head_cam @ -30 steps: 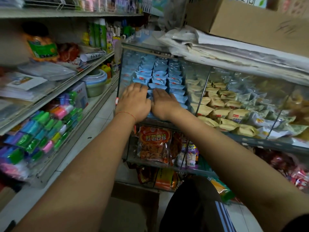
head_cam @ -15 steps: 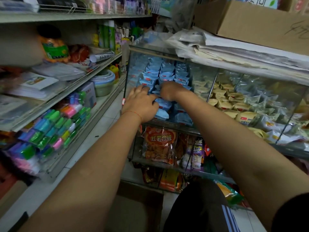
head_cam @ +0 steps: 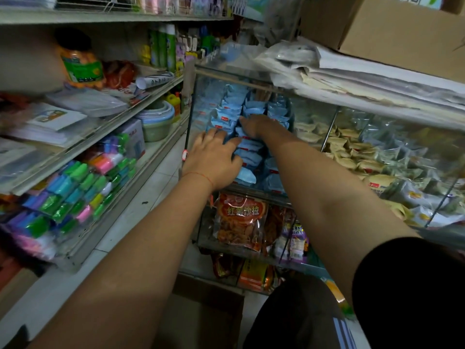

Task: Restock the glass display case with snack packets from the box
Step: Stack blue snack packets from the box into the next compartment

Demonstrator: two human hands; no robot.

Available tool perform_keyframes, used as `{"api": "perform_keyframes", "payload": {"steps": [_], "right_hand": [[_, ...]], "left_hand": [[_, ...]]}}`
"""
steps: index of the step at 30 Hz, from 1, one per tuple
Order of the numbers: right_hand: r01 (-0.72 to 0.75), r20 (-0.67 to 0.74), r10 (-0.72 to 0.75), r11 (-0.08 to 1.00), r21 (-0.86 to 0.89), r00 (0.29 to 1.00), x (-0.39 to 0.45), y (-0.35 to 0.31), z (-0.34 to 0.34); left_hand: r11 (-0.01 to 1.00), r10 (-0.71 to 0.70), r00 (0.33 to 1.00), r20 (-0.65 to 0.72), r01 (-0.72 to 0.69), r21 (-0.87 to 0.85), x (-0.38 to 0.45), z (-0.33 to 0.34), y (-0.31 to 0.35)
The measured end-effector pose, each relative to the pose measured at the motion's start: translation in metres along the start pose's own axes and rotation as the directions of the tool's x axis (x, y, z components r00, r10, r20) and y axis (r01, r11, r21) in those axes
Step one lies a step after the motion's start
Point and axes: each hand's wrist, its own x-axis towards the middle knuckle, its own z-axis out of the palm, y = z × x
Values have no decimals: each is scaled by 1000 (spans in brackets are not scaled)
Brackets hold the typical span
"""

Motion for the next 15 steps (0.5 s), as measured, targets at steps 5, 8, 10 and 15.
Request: {"api": "perform_keyframes", "payload": {"steps": [5, 8, 10, 15], "right_hand": [[-13, -137, 7, 999, -42, 991, 0, -3, -7], [28, -178, -37, 998, -51, 983, 3, -4, -10], [38, -105, -39, 999, -14, 994, 6, -7, -8], [-14, -51, 9, 995, -103, 999, 6, -7, -2]], "left_hand": [[1000, 6, 1000, 3, -6, 27, -1, 2, 0], [999, 10, 1000, -3, -10, 32, -1, 0, 2], [1000, 7, 1000, -5, -7, 27, 2, -3, 2], [1000, -3, 1000, 0, 3, 27, 1, -3, -1]]}}
